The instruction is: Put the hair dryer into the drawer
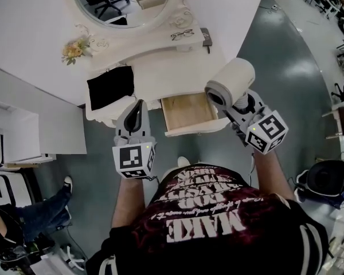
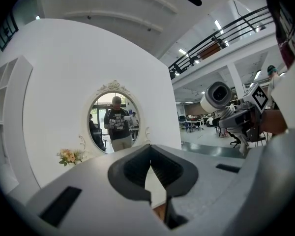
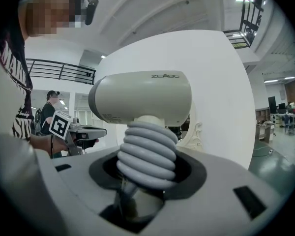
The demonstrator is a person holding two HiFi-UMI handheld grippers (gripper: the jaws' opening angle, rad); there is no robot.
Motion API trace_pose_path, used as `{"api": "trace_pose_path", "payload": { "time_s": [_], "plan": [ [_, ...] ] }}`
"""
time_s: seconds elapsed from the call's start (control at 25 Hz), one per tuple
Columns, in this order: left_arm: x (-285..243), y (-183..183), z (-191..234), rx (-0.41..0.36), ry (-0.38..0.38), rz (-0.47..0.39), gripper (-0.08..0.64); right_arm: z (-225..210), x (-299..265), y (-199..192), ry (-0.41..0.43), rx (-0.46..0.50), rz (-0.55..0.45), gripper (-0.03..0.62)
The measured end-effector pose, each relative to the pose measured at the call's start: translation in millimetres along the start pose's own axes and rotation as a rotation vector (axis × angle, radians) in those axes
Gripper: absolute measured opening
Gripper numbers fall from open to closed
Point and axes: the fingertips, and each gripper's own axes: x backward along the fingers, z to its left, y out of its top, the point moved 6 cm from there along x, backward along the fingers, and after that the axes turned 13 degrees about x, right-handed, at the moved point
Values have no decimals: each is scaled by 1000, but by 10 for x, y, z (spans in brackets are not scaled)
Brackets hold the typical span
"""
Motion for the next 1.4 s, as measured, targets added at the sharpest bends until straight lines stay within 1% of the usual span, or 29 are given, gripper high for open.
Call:
{"api": "trace_pose_path", "payload": {
  "time_s": [0.16, 0.32, 0.52, 0.72, 0.84, 1.0, 1.2, 1.4],
  "plan": [
    [-47, 32, 242, 14, 9, -7, 5, -3, -214, 98, 0, 11, 0, 201],
    [-108, 26, 417, 18, -5, -5, 5, 37, -369, 151, -3, 11, -2, 201],
    [-151, -44, 473, 26, -22, 3, 5, 73, -432, 98, -7, 6, 17, 201],
    [-259, -160, 478, 35, -30, 27, 5, 35, -503, 16, 7, 4, 39, 201],
    [-335, -214, 437, 41, -32, 43, 5, -22, -528, -65, 15, 4, 56, 201],
    [-385, -271, 396, 31, -21, 82, 5, -91, -605, -228, 47, -41, 76, 201],
    [-478, -293, 438, 52, 12, 69, 5, -222, -781, -465, 87, -86, 115, 201],
    [-679, -347, 433, 54, 36, 88, 5, -286, -942, -701, 147, -116, 163, 201]
  ]
}}
